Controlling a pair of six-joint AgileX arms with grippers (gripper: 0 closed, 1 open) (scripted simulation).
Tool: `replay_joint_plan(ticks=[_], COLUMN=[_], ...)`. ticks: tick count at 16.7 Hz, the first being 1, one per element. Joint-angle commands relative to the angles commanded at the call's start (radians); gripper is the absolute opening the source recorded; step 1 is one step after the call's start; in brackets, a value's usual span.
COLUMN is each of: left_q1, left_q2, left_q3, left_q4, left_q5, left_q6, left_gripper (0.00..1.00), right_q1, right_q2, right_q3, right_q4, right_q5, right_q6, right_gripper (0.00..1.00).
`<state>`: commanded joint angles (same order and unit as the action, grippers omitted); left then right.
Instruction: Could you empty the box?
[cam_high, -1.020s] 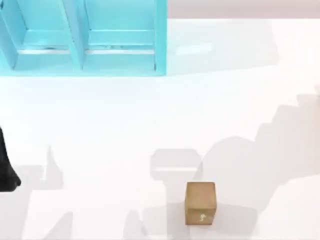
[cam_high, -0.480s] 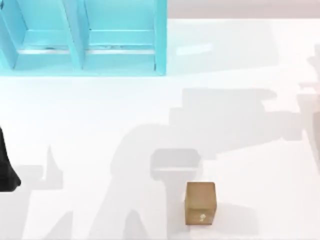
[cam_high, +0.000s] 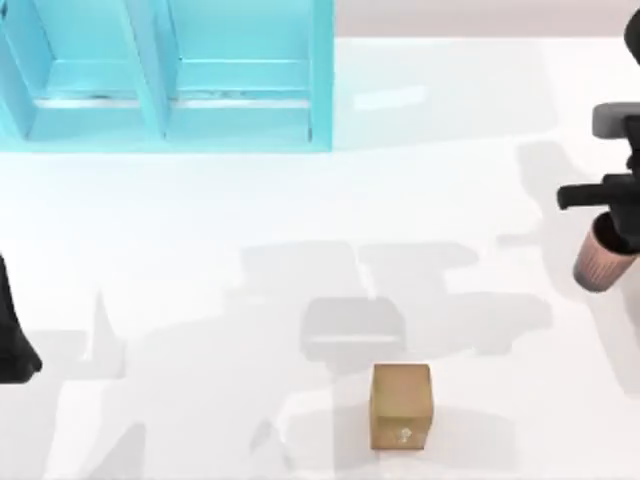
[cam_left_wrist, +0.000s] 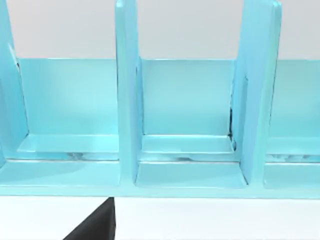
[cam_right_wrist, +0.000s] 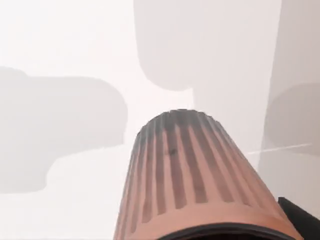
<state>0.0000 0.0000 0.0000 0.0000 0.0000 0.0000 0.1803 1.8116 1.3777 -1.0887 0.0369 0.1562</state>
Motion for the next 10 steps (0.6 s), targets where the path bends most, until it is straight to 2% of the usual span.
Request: replay_joint_plan(ticks=[3,10], left_q1=[0.000,0.000], left_q2=[0.000,0.000], left_q3=[0.000,0.000], left_q4=[0.000,0.000], left_q5=[0.000,0.000], left_q6=[0.000,0.000], left_gripper=[1.00,1.00], right_q1=[0.028,0.032], right_q2=[-0.045,-0.039], right_q3=[-0.083,-0.095], right_q4=[0.004,0.019], right_q5=[0.002,-0.003], right_q6=[0.062,0.067], right_gripper=[0.00,0.00])
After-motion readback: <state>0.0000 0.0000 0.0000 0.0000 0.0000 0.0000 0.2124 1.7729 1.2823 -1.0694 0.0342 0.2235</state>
